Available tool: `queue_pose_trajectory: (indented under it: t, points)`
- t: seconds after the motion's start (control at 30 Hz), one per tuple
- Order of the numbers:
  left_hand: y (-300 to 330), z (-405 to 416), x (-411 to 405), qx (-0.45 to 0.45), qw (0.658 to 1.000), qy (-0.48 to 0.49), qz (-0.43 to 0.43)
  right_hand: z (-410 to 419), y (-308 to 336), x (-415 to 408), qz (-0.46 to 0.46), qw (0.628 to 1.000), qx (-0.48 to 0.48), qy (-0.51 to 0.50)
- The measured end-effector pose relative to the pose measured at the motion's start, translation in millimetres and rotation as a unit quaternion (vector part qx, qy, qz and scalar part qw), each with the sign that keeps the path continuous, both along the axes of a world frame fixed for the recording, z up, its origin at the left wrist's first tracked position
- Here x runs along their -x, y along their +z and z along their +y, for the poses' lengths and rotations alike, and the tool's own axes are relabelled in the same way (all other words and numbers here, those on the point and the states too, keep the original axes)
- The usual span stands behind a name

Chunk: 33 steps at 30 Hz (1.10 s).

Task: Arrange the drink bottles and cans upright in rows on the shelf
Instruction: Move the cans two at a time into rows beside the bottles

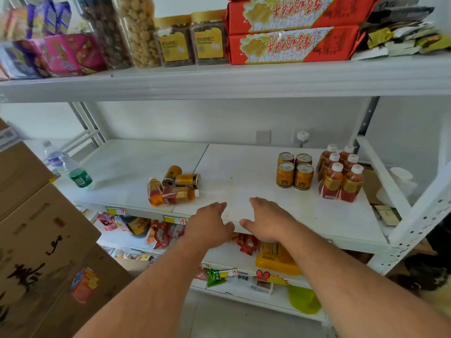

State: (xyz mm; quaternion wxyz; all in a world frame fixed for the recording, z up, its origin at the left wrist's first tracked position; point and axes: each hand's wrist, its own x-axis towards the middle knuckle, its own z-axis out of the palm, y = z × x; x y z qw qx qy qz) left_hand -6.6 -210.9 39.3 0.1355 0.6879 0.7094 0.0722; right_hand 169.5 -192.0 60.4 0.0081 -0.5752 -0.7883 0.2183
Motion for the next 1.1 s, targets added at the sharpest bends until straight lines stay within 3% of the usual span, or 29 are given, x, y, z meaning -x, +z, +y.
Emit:
queue_pose_trajectory:
  t: [0.5, 1.1]
  points:
    - [-12.5, -40.4, 173.8, 0.011, 0.995, 0.046, -0.084, -25.5, -3.3, 160.5, -0.016, 1.0, 0.013, 0.002]
    - [-12.5, 63.2, 206.9, 0.034, 0.991, 0.108, -0.077, 92.8, -8.5, 199.1, -0.014, 1.0, -0.002, 0.014]
